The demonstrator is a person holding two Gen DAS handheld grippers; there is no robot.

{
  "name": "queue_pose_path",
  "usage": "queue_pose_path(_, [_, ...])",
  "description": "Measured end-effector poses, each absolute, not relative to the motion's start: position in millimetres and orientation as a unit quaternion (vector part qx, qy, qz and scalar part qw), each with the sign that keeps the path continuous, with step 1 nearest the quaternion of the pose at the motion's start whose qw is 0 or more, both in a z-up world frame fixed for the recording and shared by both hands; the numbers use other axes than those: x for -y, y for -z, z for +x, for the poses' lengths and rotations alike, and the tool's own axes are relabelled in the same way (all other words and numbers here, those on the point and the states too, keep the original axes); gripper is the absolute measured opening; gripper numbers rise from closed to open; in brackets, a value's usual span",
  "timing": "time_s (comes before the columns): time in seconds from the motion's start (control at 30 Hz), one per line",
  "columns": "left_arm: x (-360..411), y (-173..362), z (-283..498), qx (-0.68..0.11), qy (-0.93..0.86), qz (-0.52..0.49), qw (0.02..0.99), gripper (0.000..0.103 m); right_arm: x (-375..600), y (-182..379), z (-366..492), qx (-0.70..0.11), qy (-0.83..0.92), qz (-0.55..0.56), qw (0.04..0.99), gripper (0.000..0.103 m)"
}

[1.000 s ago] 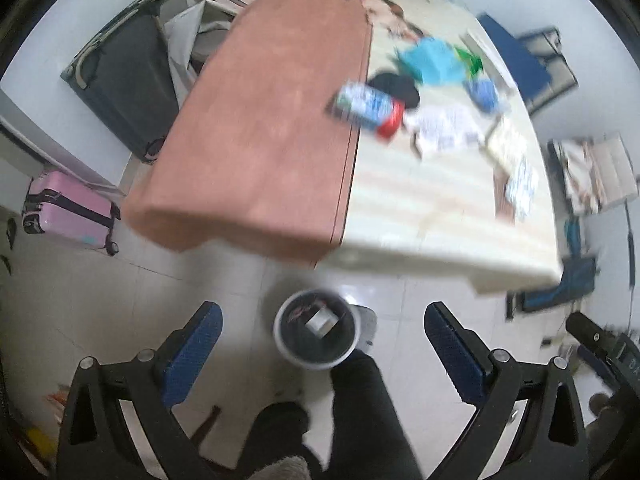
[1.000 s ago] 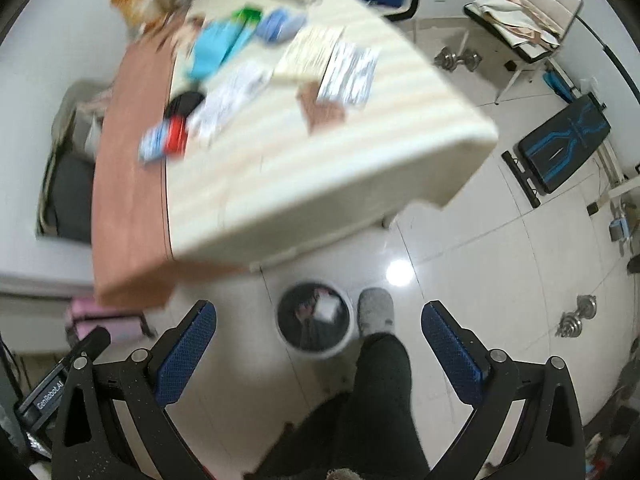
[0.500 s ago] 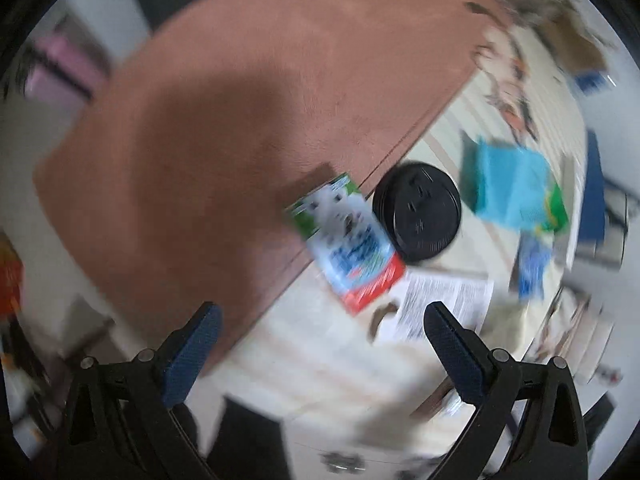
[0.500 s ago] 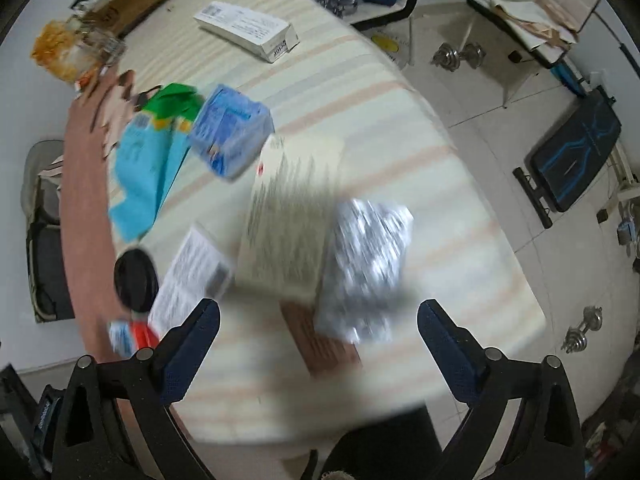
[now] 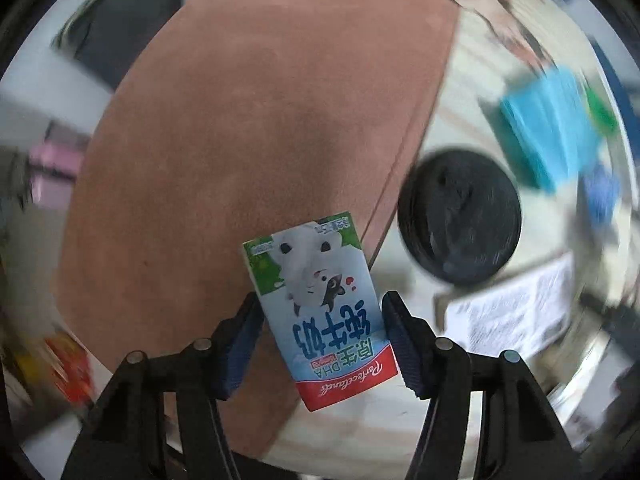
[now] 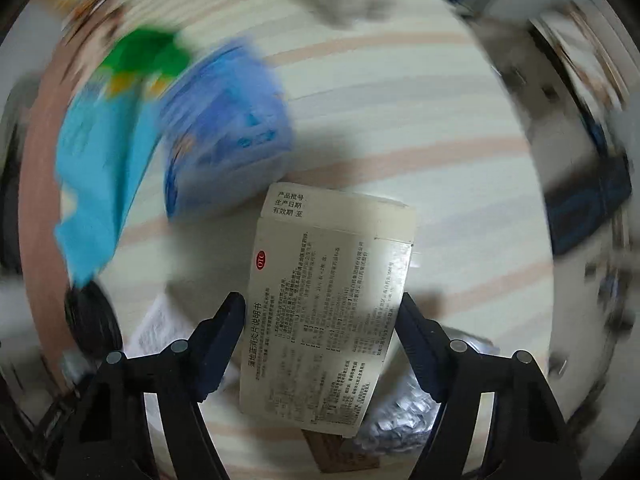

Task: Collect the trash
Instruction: 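Grasp the milk carton with the left tool while the right tool grasps the cream box, then carry carton and cream box down to the bin and release both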

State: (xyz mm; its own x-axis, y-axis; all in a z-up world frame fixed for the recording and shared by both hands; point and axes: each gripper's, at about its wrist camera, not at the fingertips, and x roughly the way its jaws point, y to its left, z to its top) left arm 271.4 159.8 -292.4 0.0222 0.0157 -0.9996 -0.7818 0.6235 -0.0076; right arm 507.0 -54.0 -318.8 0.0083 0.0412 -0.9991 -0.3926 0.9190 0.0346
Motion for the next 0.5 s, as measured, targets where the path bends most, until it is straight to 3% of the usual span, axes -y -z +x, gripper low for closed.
queue_pose_path(0.1, [-159.1,302.7,263.4,-0.639,-0.316,-0.31,0.63,0.058,39.7,316.8,495.7,-0.662,-0.177,-0.182,0.705,0.077])
queue_pose_path(0.5, [-151.7,294.7,250.1,-0.618,-0.327,-0.319,0.64,0.05,38.3,329.4,497.6,-0.674,-0.152,-0.173,0.702,0.077])
